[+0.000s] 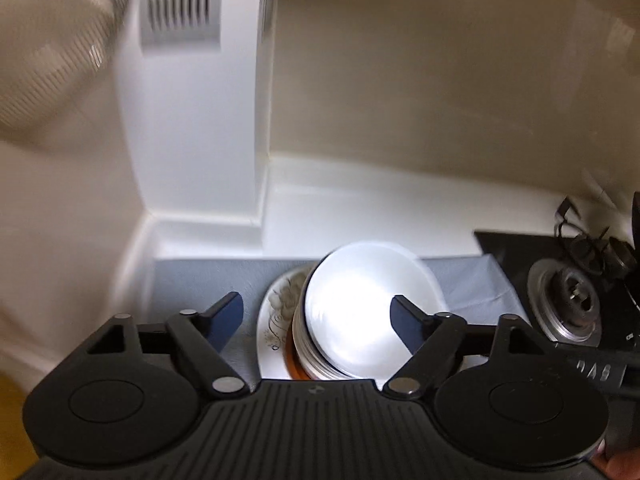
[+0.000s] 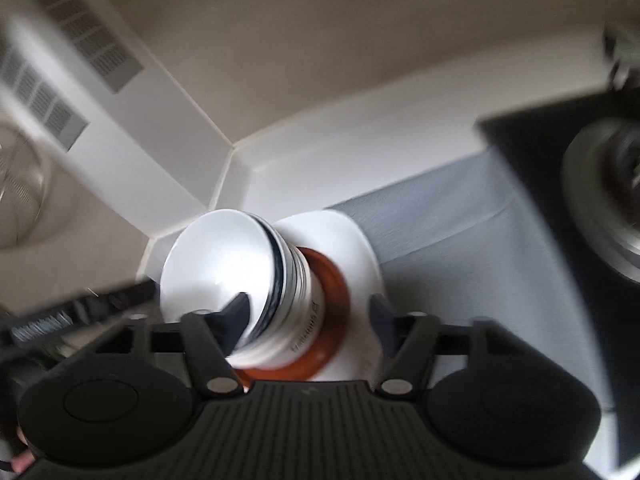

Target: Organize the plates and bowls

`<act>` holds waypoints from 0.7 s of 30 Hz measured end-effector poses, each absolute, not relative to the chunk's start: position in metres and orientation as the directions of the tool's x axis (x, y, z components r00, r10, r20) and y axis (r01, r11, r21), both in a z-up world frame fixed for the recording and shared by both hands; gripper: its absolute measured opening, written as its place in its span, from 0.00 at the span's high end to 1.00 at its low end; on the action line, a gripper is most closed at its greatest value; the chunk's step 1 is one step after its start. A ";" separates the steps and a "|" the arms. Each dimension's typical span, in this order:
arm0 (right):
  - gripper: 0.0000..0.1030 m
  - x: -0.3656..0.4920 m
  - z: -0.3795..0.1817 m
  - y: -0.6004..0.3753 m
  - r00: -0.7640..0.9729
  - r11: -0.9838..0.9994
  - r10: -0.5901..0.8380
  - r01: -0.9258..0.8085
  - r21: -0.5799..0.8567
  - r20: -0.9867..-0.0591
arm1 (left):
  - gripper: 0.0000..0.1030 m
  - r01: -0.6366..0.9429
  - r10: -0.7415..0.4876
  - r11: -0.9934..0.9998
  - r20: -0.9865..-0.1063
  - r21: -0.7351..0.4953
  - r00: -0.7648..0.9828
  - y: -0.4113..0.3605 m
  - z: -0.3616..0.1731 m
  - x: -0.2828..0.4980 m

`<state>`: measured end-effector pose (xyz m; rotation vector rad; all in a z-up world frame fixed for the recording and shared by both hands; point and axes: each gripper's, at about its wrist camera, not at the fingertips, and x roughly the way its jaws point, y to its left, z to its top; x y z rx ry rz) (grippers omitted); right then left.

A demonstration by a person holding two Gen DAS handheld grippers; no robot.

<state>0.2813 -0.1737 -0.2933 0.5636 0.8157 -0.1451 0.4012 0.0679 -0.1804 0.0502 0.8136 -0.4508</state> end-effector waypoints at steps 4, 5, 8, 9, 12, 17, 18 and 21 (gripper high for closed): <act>0.16 0.243 -0.249 -0.156 0.677 0.879 0.042 0.325 0.349 -0.735 | 0.02 0.334 -0.321 0.933 -0.719 -0.131 0.617 0.071 -0.130 0.350; 0.16 0.235 -0.238 -0.152 0.669 0.887 0.043 0.316 0.336 -0.742 | 0.02 0.323 -0.308 0.938 -0.723 -0.124 0.618 0.069 -0.118 0.336; 0.09 0.211 -0.207 -0.139 0.651 0.921 0.047 0.266 0.285 -0.758 | 0.02 0.278 -0.268 0.954 -0.747 -0.116 0.609 0.061 -0.087 0.297; 0.05 0.203 -0.195 -0.137 0.648 0.930 0.061 0.240 0.280 -0.759 | 0.02 0.261 -0.247 0.960 -0.762 -0.106 0.599 0.058 -0.078 0.285; 0.00 0.177 -0.159 -0.133 0.650 0.944 0.081 0.194 0.267 -0.756 | 0.02 0.216 -0.224 0.969 -0.784 -0.117 0.580 0.050 -0.053 0.248; 0.00 0.132 -0.108 -0.133 0.668 0.967 0.087 0.123 0.224 -0.739 | 0.02 0.167 -0.165 0.983 -0.766 -0.076 0.621 0.037 -0.015 0.187; 0.00 0.123 -0.100 -0.134 0.661 0.971 0.080 0.118 0.209 -0.746 | 0.02 0.162 -0.145 0.985 -0.762 -0.053 0.631 0.033 -0.007 0.175; 0.00 0.099 -0.080 -0.133 0.658 0.981 0.062 0.097 0.166 -0.750 | 0.02 0.139 -0.089 0.990 -0.737 0.007 0.670 0.024 0.011 0.139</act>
